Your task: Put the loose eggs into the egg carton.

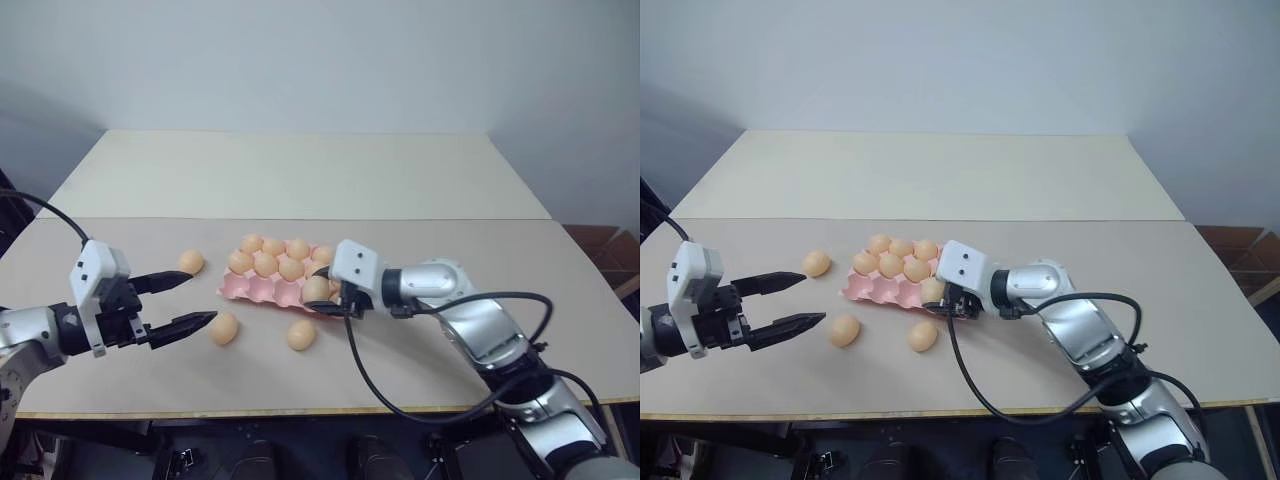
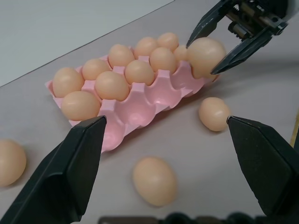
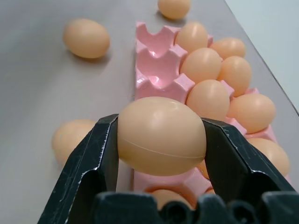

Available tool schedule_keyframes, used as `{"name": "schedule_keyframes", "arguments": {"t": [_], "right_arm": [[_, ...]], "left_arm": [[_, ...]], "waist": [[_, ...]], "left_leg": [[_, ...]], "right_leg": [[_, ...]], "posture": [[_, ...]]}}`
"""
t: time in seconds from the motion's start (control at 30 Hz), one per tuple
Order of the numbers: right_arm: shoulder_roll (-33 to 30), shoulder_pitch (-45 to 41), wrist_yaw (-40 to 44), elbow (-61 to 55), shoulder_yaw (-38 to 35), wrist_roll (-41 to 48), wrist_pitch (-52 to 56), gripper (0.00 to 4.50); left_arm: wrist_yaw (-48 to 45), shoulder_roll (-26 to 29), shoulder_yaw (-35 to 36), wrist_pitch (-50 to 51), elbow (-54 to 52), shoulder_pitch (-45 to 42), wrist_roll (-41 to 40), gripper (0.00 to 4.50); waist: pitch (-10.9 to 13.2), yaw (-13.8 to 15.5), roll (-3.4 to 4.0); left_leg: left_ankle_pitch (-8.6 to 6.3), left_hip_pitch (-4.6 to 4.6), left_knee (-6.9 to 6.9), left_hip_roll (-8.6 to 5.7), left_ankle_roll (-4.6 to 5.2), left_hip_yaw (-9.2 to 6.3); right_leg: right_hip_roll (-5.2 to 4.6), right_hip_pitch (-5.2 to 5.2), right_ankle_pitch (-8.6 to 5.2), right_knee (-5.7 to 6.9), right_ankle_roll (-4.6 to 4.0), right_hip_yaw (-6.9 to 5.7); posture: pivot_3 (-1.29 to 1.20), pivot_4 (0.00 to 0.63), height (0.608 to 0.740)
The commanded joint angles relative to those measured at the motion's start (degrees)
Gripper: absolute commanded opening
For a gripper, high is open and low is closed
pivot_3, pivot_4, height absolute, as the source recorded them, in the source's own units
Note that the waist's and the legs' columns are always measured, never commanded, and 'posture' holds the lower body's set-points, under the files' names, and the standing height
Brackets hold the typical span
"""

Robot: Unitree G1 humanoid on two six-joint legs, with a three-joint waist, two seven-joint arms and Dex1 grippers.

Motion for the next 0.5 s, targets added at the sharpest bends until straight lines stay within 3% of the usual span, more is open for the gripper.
{"name": "schedule_keyframes", "arguments": {"t": [0.03, 0.17, 0.33, 0.5], "right_arm": [[0.7, -1.2, -0.9, -0.3, -0.2, -1.3, -1.0, 3.21], [0.7, 0.0, 0.6, -2.8, -1.0, 0.0, -0.2, 4.43], [-0.7, 1.7, 0.7, -6.4, -4.2, 1.6, 1.2, 4.47], [-7.7, 8.8, 4.7, -13.7, -15.5, 9.2, 1.6, 4.47]], "left_arm": [[0.3, -0.3, 1.3, -0.8, -1.7, 0.5, -0.5, 4.50], [0.4, -0.4, 1.5, -0.8, -1.9, 1.1, -0.5, 4.50], [0.8, -0.3, 1.0, -0.6, -1.0, 0.3, -0.5, 4.50], [-1.1, 0.1, 2.3, -1.4, 0.2, 0.9, -0.7, 4.50]], "waist": [[0.0, 0.0, 0.00], [0.0, -0.1, 0.00], [0.0, -0.1, 0.00], [0.0, 0.6, 0.00]], "left_leg": [[0.00, -0.03, 0.00, 0.00, 0.00, 0.00], [0.00, -0.05, 0.00, 0.03, 0.00, 0.00], [0.01, 0.02, 0.00, 0.04, -0.01, -0.01], [0.01, 0.05, 0.00, 0.02, -0.02, 0.01]], "right_leg": [[-0.01, -0.02, 0.00, 0.00, 0.00, 0.00], [0.03, -0.04, -0.01, 0.01, 0.00, -0.02], [0.04, -0.03, 0.00, 0.09, 0.01, -0.02], [0.00, 0.01, -0.01, 0.05, 0.01, -0.03]], "posture": [[0.00, 0.150, 0.740], [0.00, 0.150, 0.740], [0.00, 0.150, 0.740], [0.00, 0.150, 0.740]]}}
